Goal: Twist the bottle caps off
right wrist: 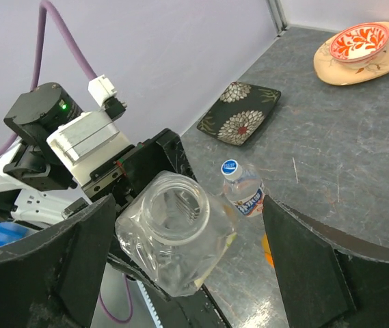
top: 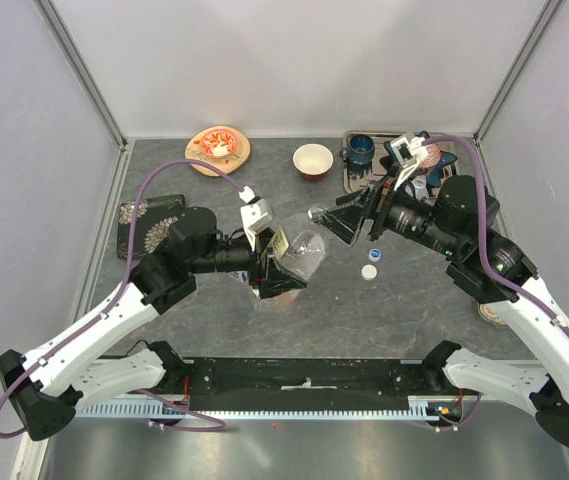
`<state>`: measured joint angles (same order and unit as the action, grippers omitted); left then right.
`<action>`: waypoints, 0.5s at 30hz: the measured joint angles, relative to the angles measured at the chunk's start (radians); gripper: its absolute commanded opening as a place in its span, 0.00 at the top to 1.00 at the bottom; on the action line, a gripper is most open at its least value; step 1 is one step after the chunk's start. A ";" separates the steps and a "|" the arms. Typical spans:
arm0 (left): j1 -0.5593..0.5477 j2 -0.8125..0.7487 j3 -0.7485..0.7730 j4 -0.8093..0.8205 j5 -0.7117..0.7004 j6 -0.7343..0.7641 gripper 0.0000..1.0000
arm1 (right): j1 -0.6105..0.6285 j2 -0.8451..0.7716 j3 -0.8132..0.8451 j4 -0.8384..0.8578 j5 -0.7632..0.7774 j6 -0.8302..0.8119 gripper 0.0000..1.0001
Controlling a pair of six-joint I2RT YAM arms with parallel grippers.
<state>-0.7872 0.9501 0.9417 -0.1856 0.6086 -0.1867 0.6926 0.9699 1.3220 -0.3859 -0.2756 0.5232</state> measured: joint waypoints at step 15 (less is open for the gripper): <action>0.000 0.019 0.010 0.006 0.000 0.000 0.84 | 0.010 0.026 -0.005 0.004 -0.044 -0.021 0.20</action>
<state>-0.7868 0.9695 0.9520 -0.1795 0.6090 -0.1864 0.7029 0.9955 1.3167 -0.3820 -0.3195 0.5022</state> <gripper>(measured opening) 0.828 0.833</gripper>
